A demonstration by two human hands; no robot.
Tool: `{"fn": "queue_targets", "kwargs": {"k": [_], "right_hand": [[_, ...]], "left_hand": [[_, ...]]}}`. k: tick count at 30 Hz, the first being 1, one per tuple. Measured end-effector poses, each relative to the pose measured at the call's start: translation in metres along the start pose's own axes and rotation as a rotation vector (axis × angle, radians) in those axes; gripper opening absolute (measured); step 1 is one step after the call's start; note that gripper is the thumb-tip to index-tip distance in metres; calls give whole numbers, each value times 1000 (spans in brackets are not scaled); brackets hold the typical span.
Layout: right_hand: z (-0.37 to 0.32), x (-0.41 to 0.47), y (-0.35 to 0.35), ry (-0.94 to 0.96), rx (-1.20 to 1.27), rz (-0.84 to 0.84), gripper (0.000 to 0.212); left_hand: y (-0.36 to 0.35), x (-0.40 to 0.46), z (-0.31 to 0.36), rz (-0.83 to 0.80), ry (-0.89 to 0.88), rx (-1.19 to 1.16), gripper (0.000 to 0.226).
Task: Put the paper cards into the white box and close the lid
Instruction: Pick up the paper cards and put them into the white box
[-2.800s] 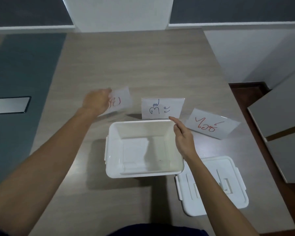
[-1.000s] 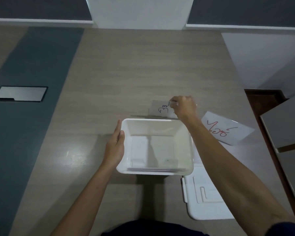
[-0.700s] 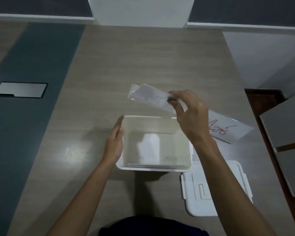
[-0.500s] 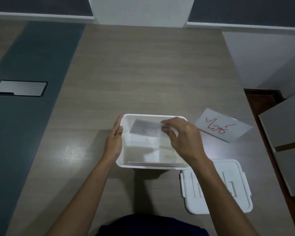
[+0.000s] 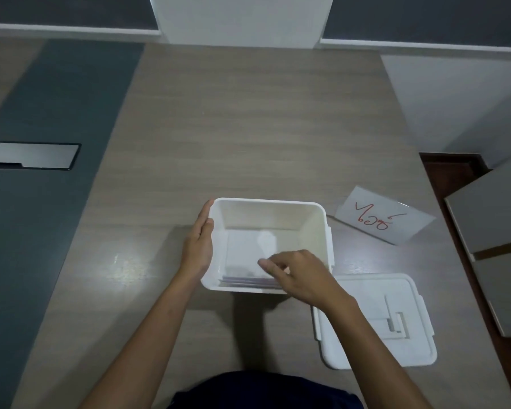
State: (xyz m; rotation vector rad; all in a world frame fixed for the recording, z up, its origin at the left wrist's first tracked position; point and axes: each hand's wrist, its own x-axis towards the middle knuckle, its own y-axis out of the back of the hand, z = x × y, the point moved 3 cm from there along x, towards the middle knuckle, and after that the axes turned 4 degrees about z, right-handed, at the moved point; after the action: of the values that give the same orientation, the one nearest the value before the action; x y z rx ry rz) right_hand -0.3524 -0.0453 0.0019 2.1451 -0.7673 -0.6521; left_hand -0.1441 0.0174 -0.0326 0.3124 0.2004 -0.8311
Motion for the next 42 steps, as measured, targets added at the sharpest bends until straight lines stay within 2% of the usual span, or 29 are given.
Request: {"fn": "queue_targets", "kwargs": {"k": [4,5,7,9,11,13,15,18,21,24,26,29,31,35,38,41,42], "right_hand": [[22,26,36,59,59,449,26],[34,35,48,43,26,558,25],[68,53,69,-82,-89,678,40],[104,65,88,-305,-194,643,62],[135,67,100,-507,-306,554,74],[157,62,107,-626,-391,498,69],[167,59,109,-660,-407,497,50],[166,55,109,-612,-374,592,27],[134,51,121,-486,-191,781,24],[71,47,135,-171,-56,952,20],[24,42,140,63,-41,991,16],[-32,34,127,304,-68,910,13],[-52,34,103,358,-120,769,13],[-43,41,46,281,-228,497,18],[-29,39,17,232,-310,273,12],[-25,26,-9,131,-220,-85,44],[-26,21,-15,124,-158,-139,48]], "left_hand": [[0,1,0,3,-5,38,45],[-1,2,1,7,-8,43,45],[-4,2,2,12,-9,43,44],[-7,3,4,9,-5,43,45],[-9,4,6,-4,3,41,45],[-11,5,8,-15,2,35,45],[-11,7,8,-19,4,35,45],[-11,8,7,-18,-3,42,45],[-11,8,8,-20,-10,41,45],[-12,7,9,-23,-15,49,45],[-12,8,8,-14,-21,62,45],[-11,12,5,-1,-29,70,41],[-11,13,3,-2,-29,44,39],[-12,12,2,15,-8,18,42],[-13,12,3,5,-22,17,44],[-13,12,4,5,-26,5,44],[-13,12,4,6,-24,-2,44]]}}
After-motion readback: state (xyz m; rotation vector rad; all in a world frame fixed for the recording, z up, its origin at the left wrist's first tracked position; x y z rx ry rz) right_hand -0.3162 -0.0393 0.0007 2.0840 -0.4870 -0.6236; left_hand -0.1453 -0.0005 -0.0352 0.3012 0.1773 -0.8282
